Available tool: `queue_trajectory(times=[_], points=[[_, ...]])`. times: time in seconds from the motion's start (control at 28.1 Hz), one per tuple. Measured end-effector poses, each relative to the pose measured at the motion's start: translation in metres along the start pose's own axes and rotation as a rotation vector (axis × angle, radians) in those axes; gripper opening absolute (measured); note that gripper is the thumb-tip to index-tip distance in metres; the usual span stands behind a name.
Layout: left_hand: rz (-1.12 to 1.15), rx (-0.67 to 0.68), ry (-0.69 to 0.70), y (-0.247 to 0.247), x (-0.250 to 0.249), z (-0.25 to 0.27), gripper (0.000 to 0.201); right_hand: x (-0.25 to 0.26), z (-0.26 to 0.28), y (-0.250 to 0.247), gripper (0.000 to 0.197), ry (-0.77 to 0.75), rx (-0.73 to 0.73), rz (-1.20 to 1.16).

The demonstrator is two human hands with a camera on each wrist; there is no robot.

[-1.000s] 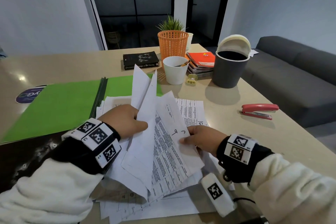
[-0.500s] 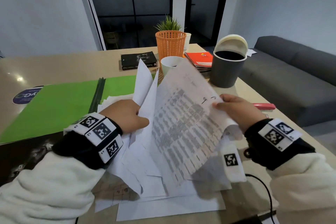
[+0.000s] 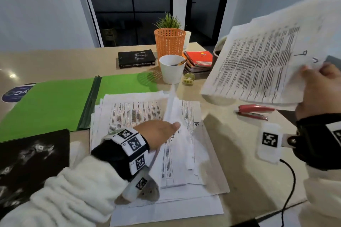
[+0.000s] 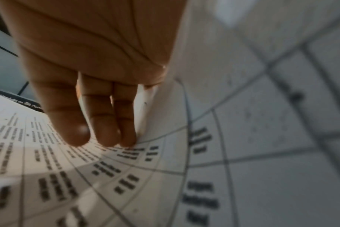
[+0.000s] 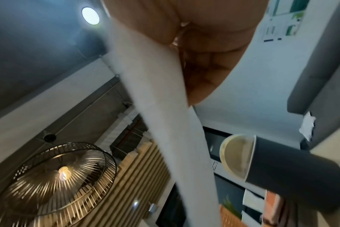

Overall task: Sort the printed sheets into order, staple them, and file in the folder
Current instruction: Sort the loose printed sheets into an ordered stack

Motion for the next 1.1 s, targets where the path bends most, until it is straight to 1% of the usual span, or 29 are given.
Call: queue_trajectory(times=[0.07,0.11,0.21,0.29,0.36,0.46,0.57,0.61,0.68,0.75,0.82,0.93,1.1], points=[[-0.013,0.024,0.073,0.002,-0.002,0.001,0.05,0.003,0.008,0.002,0.01,0.045,0.047,0.024],[-0.048,0.045,0.097,0.003,-0.002,-0.001,0.047,0.004,0.012,0.003,0.012,0.061,0.092,0.063],[-0.134,0.062,0.126,0.006,0.0,-0.005,0.049,-0.007,0.017,0.006,0.013,0.1,0.211,0.188],[-0.15,0.056,0.129,0.007,-0.001,-0.005,0.047,-0.016,0.022,0.009,0.016,0.141,0.292,0.202],[-0.153,0.043,0.124,0.007,-0.003,-0.003,0.046,-0.027,0.023,0.011,0.021,0.176,0.337,0.249],[-0.143,0.037,0.129,0.006,-0.006,-0.003,0.042,-0.043,0.015,0.008,0.014,0.241,0.326,0.264],[-0.134,0.017,0.105,0.006,-0.003,-0.005,0.026,-0.055,0.007,0.001,0.018,0.288,0.274,0.277],[-0.115,0.007,0.093,0.005,-0.001,-0.006,0.021,-0.057,0.006,-0.001,0.019,0.298,0.275,0.3],[-0.077,-0.005,0.062,0.005,0.001,-0.007,0.018,-0.06,0.004,-0.003,0.021,0.316,0.315,0.311],[-0.062,-0.01,0.042,0.005,0.003,-0.006,0.021,-0.063,0.004,-0.003,0.022,0.33,0.374,0.296],[-0.079,-0.001,0.042,0.007,0.003,-0.005,0.032,-0.063,0.005,-0.003,0.022,0.353,0.401,0.296],[-0.135,0.017,0.06,0.009,0.002,-0.003,0.051,-0.064,0.005,-0.005,0.021,0.373,0.406,0.307],[-0.129,0.002,0.096,0.006,0.005,-0.005,0.061,-0.063,0.005,-0.01,0.024,0.321,0.404,0.432]])
Point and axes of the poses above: each hand's wrist, its own z-axis away from the middle knuckle, its own y-axis out of the palm, x = y × z, the point moved 1 cm from there along -z, towards the middle knuckle, and after that the axes turned 3 degrees about -z, right-handed, at the moved point
